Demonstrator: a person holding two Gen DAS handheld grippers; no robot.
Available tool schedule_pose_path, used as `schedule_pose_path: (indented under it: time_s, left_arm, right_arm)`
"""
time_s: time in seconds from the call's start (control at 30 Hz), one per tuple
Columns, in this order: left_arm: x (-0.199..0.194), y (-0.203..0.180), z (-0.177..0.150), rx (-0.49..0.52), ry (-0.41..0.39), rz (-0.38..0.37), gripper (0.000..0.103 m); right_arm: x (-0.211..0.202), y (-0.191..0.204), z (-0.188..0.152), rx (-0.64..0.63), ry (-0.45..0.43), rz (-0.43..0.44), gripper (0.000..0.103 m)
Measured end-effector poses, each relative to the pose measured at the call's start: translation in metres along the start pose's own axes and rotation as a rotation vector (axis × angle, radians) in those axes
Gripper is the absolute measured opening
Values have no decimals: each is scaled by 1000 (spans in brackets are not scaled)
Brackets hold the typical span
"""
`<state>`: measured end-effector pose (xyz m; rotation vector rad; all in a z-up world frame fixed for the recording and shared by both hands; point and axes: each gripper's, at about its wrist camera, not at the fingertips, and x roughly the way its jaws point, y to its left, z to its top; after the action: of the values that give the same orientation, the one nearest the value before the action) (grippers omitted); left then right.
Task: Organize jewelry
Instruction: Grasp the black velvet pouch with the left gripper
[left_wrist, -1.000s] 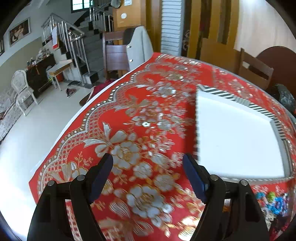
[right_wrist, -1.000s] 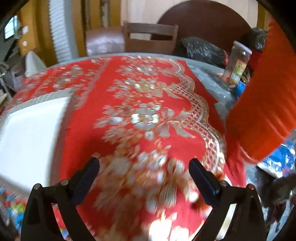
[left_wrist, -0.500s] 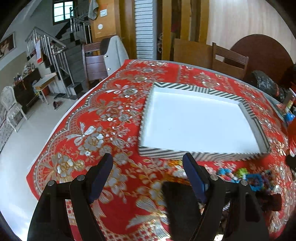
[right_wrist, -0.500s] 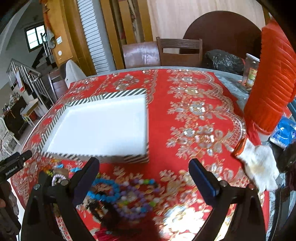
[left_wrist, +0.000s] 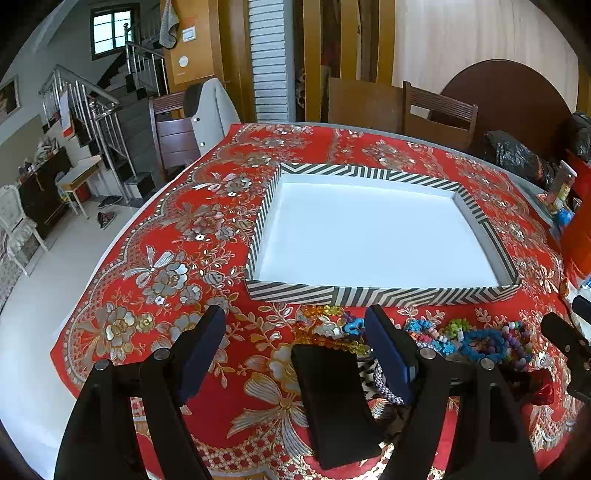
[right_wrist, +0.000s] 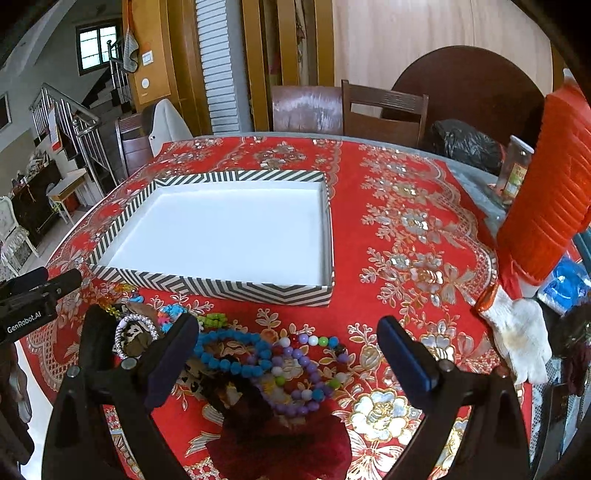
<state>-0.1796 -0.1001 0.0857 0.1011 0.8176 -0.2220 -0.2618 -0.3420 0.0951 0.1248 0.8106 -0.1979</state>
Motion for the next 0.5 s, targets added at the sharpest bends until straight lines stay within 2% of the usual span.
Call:
schedule_pose_path:
  time_s: [0.33, 0.5]
  left_arm:
    - [4, 4, -4, -27, 42, -42, 77]
    - [7, 19, -7, -74, 88, -92, 77]
  right_arm:
    - [3, -8, -2, 9, 16, -48, 99]
    - [8, -18, -5, 54, 39, -15, 99]
